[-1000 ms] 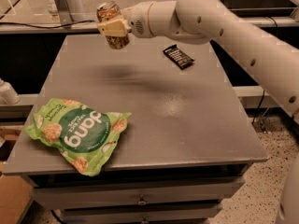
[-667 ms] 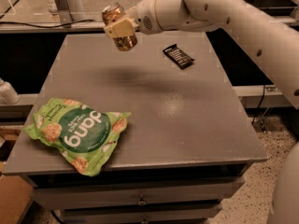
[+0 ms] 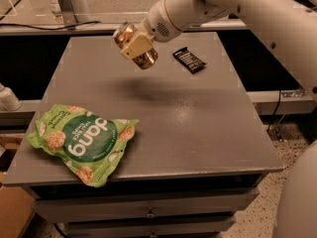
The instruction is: Knock orange can over
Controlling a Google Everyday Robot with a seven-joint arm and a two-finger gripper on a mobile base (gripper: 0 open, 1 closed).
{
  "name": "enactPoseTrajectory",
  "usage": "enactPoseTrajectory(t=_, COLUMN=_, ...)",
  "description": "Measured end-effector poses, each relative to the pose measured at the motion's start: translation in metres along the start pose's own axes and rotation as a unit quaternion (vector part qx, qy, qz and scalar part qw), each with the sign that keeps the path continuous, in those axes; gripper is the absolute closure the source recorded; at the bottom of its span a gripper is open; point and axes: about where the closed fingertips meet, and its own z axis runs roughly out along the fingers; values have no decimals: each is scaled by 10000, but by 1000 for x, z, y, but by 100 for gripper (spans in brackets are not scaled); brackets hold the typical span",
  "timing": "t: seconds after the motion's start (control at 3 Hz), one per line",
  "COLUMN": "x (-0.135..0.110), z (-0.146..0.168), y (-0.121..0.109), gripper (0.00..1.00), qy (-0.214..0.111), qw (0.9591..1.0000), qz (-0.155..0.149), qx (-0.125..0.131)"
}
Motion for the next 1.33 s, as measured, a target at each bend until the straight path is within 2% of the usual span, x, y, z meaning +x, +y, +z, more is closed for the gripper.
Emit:
enactPoseTrajectory(t=0.33, x=15, z=-2, y=9, gripper=100, qy=503, qw=9983, qz=-270, qx=-113)
enactPoseTrajectory(t=0.67, x=26, z=-2, y=18, gripper=100, qy=878, qw=9943, qz=-596, qx=-119)
enactPoseTrajectory(t=1.0, x=24, z=13, y=26, gripper=100, qy=1039, qw=9896, qz=-981, qx=-161)
enactPoseTrajectory(t=1.33, x=16, z=36, y=28, gripper=100, qy=1216, qw=9815, qz=-1447, qx=-295)
